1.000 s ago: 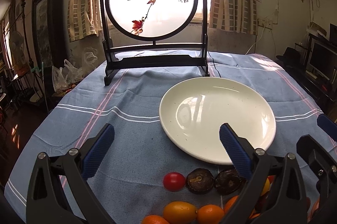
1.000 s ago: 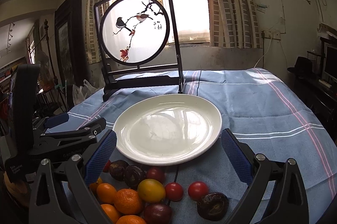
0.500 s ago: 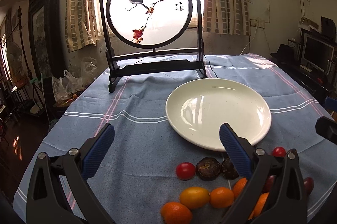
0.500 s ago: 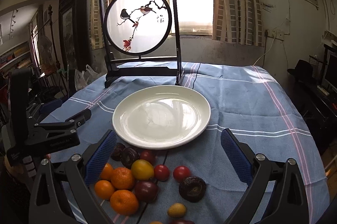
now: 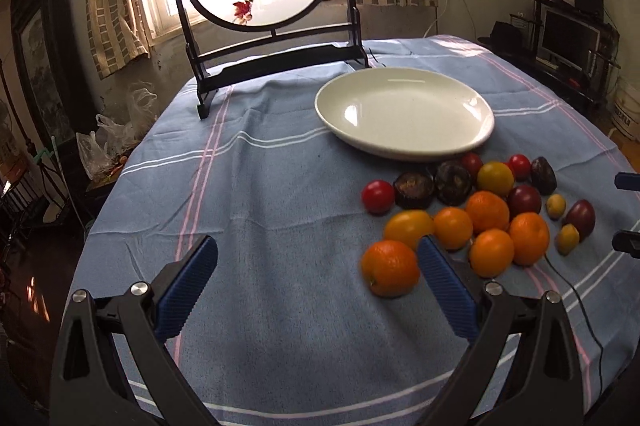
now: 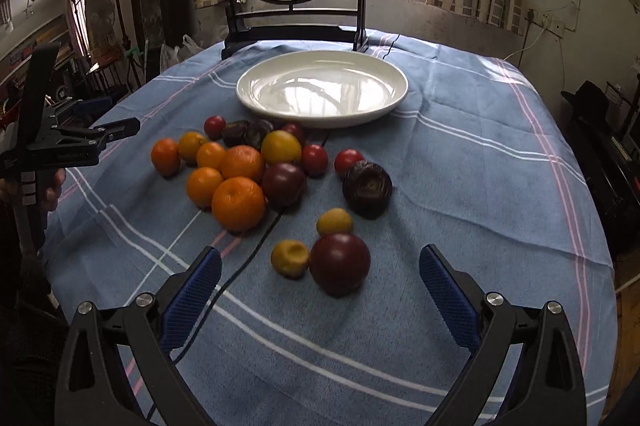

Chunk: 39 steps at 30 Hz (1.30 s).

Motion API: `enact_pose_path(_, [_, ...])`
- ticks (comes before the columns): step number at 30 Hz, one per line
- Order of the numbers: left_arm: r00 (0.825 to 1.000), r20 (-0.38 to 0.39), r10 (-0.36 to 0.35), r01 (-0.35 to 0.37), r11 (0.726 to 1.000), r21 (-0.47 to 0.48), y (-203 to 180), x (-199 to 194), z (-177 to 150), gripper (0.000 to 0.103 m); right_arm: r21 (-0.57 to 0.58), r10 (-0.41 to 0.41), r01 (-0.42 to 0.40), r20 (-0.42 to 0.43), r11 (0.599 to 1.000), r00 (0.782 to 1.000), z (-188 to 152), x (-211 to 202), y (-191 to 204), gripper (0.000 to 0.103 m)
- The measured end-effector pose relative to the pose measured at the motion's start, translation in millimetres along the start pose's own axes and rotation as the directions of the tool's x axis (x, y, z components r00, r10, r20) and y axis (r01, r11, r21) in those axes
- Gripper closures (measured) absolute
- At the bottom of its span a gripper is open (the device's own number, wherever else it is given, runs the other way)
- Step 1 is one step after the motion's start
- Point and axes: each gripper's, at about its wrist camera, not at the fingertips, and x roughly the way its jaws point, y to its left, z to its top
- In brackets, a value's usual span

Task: Organize fruits
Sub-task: 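Grasp an orange with the left tool while the right tool grasps a red plum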

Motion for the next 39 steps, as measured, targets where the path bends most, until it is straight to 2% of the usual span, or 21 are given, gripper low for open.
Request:
enact_pose_path(4, [0.998,-0.05,-0.039,0.042,0.997,0.066,-17,14,-15,0.005,-0.008,0.017,-0.018,-0.072,1.0,0.997,-8,20,6,0.004])
enact_pose_path(8, [0.994,-0.09,-0.065,0.073,0.993,0.094,-26,25,-22,0.005,0.023,0.029,-0.026,-0.129,0.999,0.991,-6,34,4,0.013])
enact_pose_path(13, [0.989,-0.116,-0.096,0.112,0.984,0.141,-30,31,-25,0.005,-0.025,0.006,-0.009,-0.127,1.0,0.992,-6,31,-6,0.015])
enact_pose_path(15, [0.986,-0.131,-0.104,0.123,0.981,0.151,-32,36,-25,0.005,-0.054,0.003,-0.011,-0.146,0.999,0.989,-3,35,-10,0.024])
enact_pose_path(17, [0.982,-0.14,-0.125,0.145,0.978,0.15,-33,37,-24,0.005,-0.055,0.053,-0.064,-0.18,0.996,0.982,2,42,-17,0.037])
enact_pose_path(20, [0.978,-0.148,-0.15,0.172,0.974,0.146,-34,39,-23,0.005,-0.061,0.133,-0.148,-0.204,0.987,0.97,6,47,-24,0.041])
enact_pose_path(21, [0.976,-0.151,-0.155,0.177,0.974,0.144,-34,40,-22,0.005,-0.055,0.161,-0.176,-0.207,0.983,0.965,8,48,-25,0.051])
enact_pose_path(23, [0.975,-0.155,-0.158,0.179,0.975,0.134,-33,44,-20,0.005,-0.055,0.162,-0.177,-0.208,0.983,0.965,9,46,-26,0.063])
enact_pose_path(25, [0.972,-0.162,-0.169,0.189,0.975,0.116,-32,48,-17,0.005,-0.039,0.2,-0.213,-0.212,0.976,0.956,8,42,-28,0.063])
enact_pose_path(26, [0.971,-0.164,-0.173,0.193,0.975,0.11,-32,50,-16,0.007,-0.04,0.205,-0.218,-0.208,0.975,0.956,7,39,-28,0.063])
enact_pose_path(28, [0.965,-0.185,-0.187,0.209,0.973,0.102,-32,55,-13,0.039,-0.044,0.209,-0.222,-0.197,0.974,0.958,5,32,-26,0.063])
enact_pose_path(29, [0.959,-0.204,-0.198,0.22,0.971,0.09,-32,58,-13,0.046,-0.039,0.215,-0.227,-0.19,0.973,0.958,4,28,-26,0.063])
enact_pose_path(30, [0.953,-0.222,-0.206,0.228,0.971,0.077,-32,61,-12,0.061,-0.035,0.216,-0.226,-0.185,0.973,0.959,5,28,-27,0.063])
enact_pose_path(34, [0.955,-0.218,-0.2,0.219,0.973,0.069,-32,60,-12,0.063,-0.037,0.213,-0.222,-0.174,0.974,0.961,8,22,-24,0.063])
enact_pose_path(39, [0.963,-0.165,-0.212,0.227,0.971,0.076,-30,37,-6,0.063,-0.07,0.218,-0.231,-0.151,0.971,0.964,20,13,-15,0.063])
